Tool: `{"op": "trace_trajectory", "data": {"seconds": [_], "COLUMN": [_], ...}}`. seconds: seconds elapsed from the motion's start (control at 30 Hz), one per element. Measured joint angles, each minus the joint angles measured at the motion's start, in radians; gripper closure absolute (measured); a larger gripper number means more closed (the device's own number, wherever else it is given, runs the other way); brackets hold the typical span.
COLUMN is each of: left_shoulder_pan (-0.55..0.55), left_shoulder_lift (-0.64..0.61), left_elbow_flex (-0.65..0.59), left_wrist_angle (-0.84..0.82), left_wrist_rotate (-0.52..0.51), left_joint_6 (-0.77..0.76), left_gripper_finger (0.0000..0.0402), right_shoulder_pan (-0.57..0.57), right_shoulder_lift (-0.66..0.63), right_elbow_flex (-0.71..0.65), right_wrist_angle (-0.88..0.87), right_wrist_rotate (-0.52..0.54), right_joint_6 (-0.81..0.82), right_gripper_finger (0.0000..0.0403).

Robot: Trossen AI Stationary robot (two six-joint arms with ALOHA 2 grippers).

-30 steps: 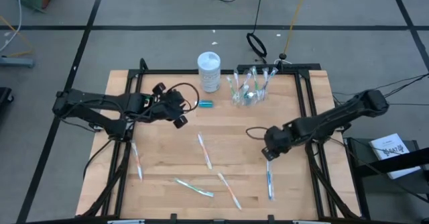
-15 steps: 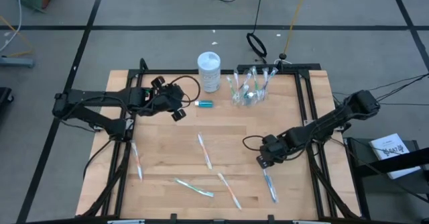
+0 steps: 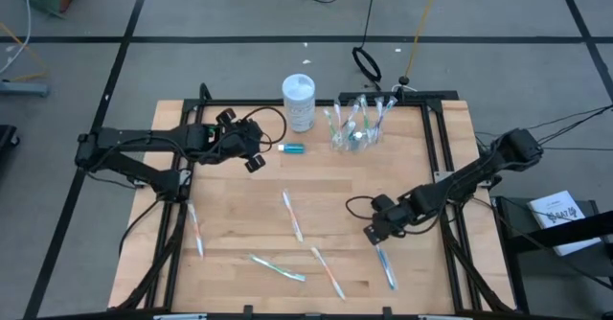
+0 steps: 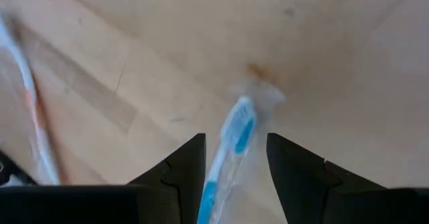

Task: Pick & Place toothbrushing station
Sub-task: Put the blue toothbrush into the transparent organizer

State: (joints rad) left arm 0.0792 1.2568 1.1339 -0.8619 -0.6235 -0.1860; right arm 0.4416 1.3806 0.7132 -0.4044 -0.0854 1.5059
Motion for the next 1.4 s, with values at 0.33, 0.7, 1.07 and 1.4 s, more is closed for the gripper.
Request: {"op": "trace_trajectory", "data": {"seconds": [0.33,0.7,1.07,1.4], "left_shoulder_pan": [0.0,0.0,0.0,0.0], "left_shoulder_lift": [0.0,0.0,0.0,0.0], "left_elbow_flex": [0.0,0.0,0.0,0.0], "left_wrist_angle": [0.0,0.0,0.0,0.0], "left_wrist_rotate": [-0.003,-0.003,-0.004,-0.005], "left_joint_6": [0.0,0.0,-0.002,-0.004], "left_gripper_finger": [0.0224,0.0224,0.0224,0.0224], "right_shoulder_pan": [0.004,0.002,-0.005,-0.088], "right_shoulder_lift": [0.098,0.106,0.016,-0.199], "right_elbow_flex": [0.003,0.0,-0.003,-0.002], "right_wrist_angle": [0.028,0.029,0.127,0.27], "right_wrist_rotate": [0.006,0.055,0.174,0.539], "right_joint_6": [-0.008,-0.062,-0.135,-0.632], "right_gripper_finger": [0.025,0.0294,0.037,0.0386]}}
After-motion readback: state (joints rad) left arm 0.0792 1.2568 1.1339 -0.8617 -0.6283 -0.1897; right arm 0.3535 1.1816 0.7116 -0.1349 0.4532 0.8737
